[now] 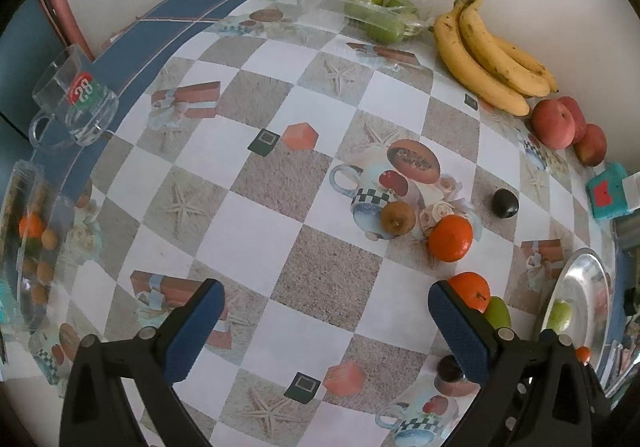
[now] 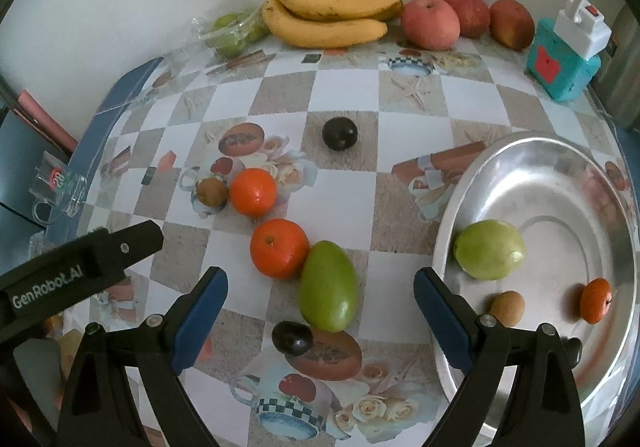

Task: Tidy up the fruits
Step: 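Move the right tool over the green fruit while the left tool approaches the dark plum, then grasp the green apple with the right tool while the left tool grasps the dark plum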

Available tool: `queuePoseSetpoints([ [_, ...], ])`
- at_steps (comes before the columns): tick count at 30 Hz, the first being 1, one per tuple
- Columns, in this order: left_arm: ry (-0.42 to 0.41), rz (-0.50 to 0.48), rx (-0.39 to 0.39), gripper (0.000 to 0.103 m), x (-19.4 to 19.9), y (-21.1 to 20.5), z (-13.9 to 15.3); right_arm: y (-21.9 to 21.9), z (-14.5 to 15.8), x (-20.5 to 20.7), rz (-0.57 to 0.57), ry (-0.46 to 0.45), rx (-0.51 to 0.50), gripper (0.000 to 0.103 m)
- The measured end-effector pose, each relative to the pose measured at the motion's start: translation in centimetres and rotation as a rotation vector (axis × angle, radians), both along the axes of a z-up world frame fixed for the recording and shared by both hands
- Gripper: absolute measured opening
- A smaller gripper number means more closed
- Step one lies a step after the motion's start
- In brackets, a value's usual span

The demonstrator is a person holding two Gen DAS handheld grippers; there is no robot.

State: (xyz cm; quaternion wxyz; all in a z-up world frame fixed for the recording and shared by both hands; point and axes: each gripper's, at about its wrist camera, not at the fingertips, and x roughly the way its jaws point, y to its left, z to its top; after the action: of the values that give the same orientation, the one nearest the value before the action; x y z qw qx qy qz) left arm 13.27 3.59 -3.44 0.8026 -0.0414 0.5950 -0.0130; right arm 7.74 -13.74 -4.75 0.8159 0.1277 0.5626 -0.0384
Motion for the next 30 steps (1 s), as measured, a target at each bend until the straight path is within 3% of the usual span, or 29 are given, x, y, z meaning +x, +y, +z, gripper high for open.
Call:
queuePoseSetpoints([
  [5,0.025,-0.002,-0.006,0.103,0.2,-0.1,-0.8,0.2,-0.3,0.1,0.004,0.007,-0.005,0.092],
  [9,0.055,-0.005,-0.008,0.103,0.3,-0.3,-1.8,0.1,-0.7,0.3,0.005,0.026,0.0,0.076],
  [11,0.062,-0.006,-0.012,0.103,0.4,-0.4,-2.1,0.1,-1.2,0.3,0.008,0.043,-0.005,0.075],
  [14,0.071,0.003,-0.01,0.103,0.4,-0.5,-2.3,0.2,-1.8,0.4,0.014,0.06,-0.001,0.064],
  [30,0.103,0.003,-0.031,0.103,0.6,-1.0,-3.3,0.3,-3.0,0.4,0.024,0.082,0.008,0.038],
])
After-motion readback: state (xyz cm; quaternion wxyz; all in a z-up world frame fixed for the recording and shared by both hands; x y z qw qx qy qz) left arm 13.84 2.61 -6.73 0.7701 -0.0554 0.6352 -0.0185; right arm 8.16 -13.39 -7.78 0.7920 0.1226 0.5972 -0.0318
